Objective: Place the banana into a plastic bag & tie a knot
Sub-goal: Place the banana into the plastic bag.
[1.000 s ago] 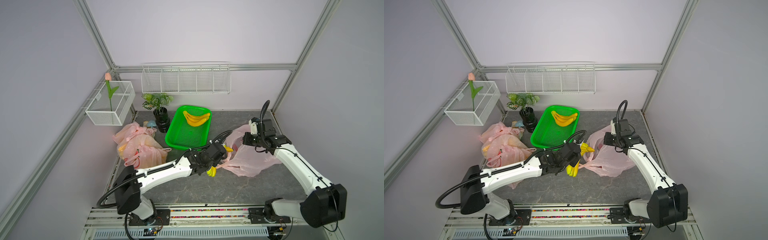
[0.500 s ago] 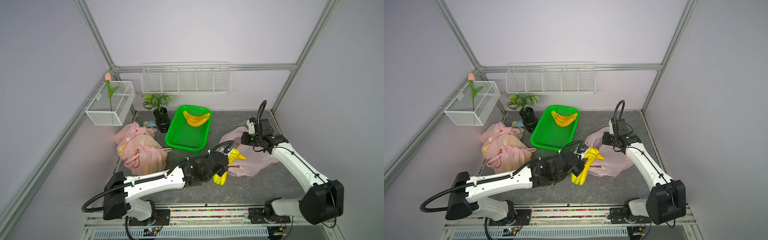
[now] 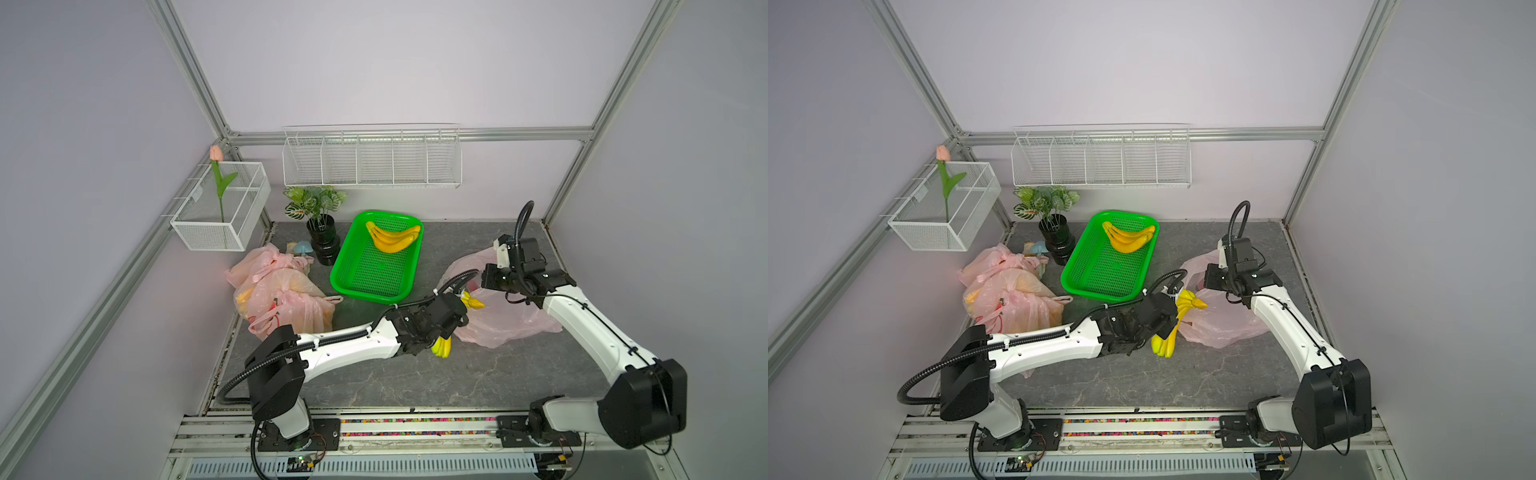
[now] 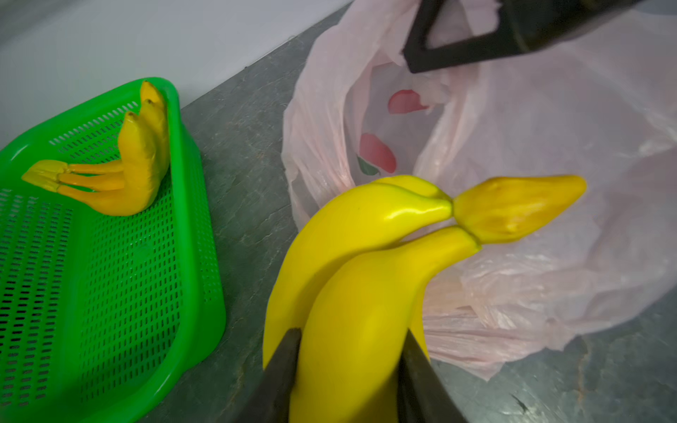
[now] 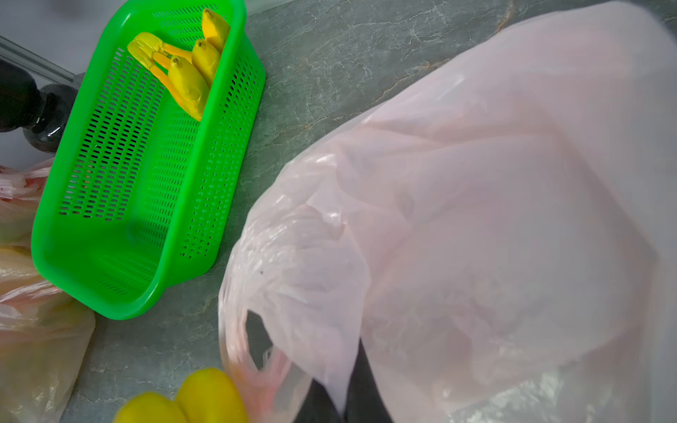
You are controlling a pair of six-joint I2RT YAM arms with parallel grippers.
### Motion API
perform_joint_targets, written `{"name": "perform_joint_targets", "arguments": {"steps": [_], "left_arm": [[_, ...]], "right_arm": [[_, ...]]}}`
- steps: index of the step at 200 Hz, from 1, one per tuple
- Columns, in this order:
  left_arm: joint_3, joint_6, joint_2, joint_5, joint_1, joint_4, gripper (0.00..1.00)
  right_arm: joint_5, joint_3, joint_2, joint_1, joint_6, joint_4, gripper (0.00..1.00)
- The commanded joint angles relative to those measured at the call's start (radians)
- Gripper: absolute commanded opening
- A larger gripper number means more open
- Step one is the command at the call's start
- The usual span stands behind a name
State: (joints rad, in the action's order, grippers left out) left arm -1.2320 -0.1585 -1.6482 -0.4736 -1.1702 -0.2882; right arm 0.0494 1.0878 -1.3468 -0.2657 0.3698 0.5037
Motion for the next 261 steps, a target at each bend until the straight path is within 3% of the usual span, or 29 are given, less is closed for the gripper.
{"name": "perform_joint_targets", "arguments": {"steps": [1, 51, 73, 117, 149, 181, 203, 237, 261], "left_arm": [[0.026, -0.029, 0.036, 0.028, 0.058, -0.004, 0.06], [0.019, 0.027, 0.024, 0.106, 0.122, -0.043, 0.06], [0.014, 0.069, 0.039, 0.081, 0.123, -0.064, 0.06], [0.091, 0.162, 0.202, 0.065, 0.138, -0.036, 0.06], [0.109, 0.24, 0.242, 0.173, 0.136, -0.011, 0.07], [0.114, 0.218, 0.249, 0.252, 0.1, 0.04, 0.06], [0.099, 0.179, 0.215, 0.183, 0.104, 0.011, 0.06], [0.047, 0.192, 0.15, 0.179, 0.13, -0.074, 0.07], [0.0, 0.148, 0.102, 0.097, 0.165, -0.147, 0.07]], "right_arm": [[0.02, -0.028, 0.013, -0.006, -0.025, -0.013, 0.07], [0.068, -0.012, 0.005, -0.019, -0.067, 0.0, 0.07], [0.061, 0.006, -0.001, -0.023, -0.089, 0.019, 0.07], [0.023, 0.043, -0.006, -0.025, -0.12, 0.044, 0.07], [0.022, 0.078, -0.018, -0.05, -0.125, 0.057, 0.07], [0.045, 0.078, -0.02, -0.065, -0.124, 0.035, 0.07], [0.117, 0.074, -0.015, -0.072, -0.16, 0.015, 0.07], [0.148, 0.064, 0.001, -0.082, -0.199, 0.01, 0.07], [0.157, 0.066, 0.002, -0.094, -0.224, 0.017, 0.07]]}}
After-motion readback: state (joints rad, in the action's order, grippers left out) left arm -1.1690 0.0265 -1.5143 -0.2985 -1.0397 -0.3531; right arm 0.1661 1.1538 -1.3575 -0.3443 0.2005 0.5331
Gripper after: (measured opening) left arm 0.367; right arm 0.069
